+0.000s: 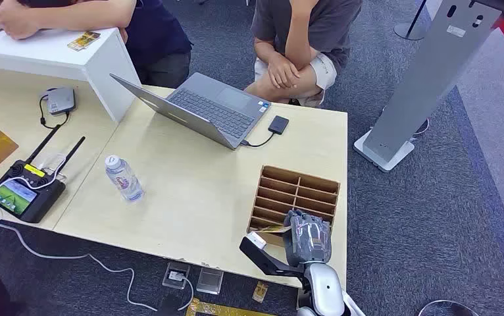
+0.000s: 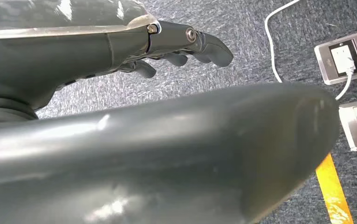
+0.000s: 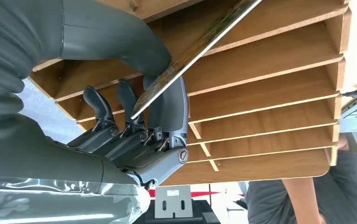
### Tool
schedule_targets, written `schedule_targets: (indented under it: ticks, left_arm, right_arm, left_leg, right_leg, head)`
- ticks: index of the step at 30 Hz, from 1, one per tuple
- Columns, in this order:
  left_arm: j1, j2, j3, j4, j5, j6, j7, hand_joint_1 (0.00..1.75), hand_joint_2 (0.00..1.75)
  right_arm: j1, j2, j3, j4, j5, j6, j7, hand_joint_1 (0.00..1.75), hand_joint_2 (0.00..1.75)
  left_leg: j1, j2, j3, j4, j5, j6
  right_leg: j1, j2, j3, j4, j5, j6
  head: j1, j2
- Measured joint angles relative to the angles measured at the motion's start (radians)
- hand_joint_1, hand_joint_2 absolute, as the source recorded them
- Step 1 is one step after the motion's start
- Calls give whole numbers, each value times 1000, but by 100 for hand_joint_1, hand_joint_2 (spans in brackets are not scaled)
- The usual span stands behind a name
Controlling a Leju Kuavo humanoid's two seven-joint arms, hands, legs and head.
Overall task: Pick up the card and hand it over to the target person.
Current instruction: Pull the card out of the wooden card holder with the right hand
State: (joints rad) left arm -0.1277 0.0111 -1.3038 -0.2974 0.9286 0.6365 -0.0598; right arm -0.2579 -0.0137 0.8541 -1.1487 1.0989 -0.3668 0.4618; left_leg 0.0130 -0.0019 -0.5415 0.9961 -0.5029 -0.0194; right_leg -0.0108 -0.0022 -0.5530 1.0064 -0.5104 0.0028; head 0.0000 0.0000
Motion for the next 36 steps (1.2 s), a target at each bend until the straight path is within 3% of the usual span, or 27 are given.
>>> schedule_targets:
  ticks: [26,31,36]
  left_arm:
    - [0,-9,-5,-1,-14,15,14,0,0]
    - [0,-3,-5,-2,-15,7,18,0,0]
    - [0,3,-1,-3,-13,-1,23,0,0]
  right_arm:
    - [4,-4,-28,2,-182,-62,-20,164,175]
    - [6,10,-48,3,-278,-83,-54,169,175]
    - [2,22,-77,-9,-480,-89,-134,174,175]
  left_leg:
    - [0,0,2,-1,1,1]
    - [0,0,1,0,1,0]
    - [0,0,2,-1,1,0]
  right_leg:
    - [0,0,2,-1,1,0]
    - [0,0,1,0,1,0]
    - [0,0,2,-1,1,0]
  head:
    - [0,0]
    - [0,0]
    - [0,0]
